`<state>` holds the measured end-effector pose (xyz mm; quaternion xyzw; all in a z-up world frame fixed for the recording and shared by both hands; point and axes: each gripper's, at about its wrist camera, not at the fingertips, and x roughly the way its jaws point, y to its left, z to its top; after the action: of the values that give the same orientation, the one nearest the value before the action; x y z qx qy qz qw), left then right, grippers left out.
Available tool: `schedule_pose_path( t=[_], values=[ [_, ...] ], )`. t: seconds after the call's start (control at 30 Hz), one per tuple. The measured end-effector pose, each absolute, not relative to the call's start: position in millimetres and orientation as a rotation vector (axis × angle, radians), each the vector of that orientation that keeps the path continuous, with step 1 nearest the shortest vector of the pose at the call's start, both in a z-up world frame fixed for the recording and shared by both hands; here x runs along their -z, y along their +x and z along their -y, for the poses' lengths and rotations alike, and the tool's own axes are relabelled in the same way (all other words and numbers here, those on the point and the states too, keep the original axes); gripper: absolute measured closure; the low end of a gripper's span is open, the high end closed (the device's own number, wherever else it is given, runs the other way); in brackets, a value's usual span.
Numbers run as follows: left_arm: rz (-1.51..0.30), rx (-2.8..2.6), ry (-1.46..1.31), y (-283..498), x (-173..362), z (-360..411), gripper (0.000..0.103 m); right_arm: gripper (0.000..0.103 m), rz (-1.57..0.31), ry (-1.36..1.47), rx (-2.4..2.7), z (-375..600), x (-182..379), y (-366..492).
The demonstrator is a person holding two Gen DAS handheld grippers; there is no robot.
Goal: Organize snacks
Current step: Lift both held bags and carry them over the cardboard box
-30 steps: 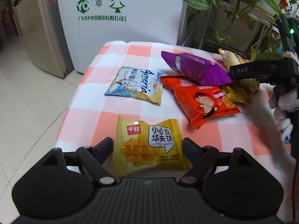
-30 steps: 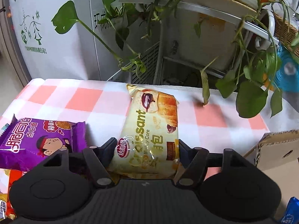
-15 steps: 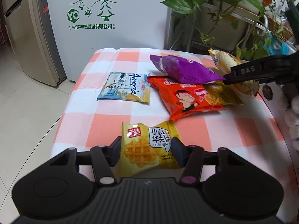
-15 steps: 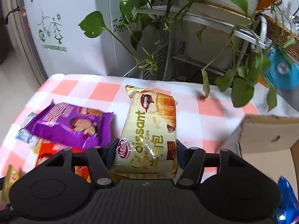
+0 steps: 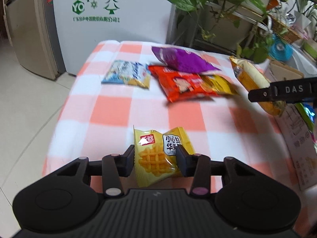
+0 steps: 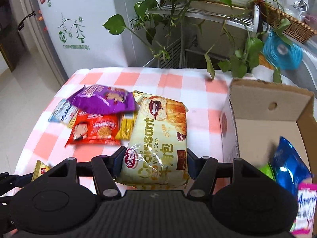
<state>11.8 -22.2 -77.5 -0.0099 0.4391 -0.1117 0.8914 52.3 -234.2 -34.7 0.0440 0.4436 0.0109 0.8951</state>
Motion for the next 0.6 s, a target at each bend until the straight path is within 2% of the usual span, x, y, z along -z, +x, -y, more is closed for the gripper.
schedule_pose_path(
  t=[0.33, 0.4, 0.6],
  values=[
    [-0.940, 0.343, 0.068, -47.0, 80.3, 34.4, 0.041, 0.035, -0.917, 0.123, -0.012, 244.6, 28.9, 14.4],
    [-0.937, 0.377, 0.127, -58.4, 79.6, 39.8, 0.034, 0.035, -0.919, 0.127, -0.018, 245.1, 29.2, 5.7],
    [-0.947, 0.411, 0.192, -78.5, 85.9, 48.5, 0.027, 0.035, -0.917, 0.140, -0.020, 251.6, 29.0, -13.5]
  ],
)
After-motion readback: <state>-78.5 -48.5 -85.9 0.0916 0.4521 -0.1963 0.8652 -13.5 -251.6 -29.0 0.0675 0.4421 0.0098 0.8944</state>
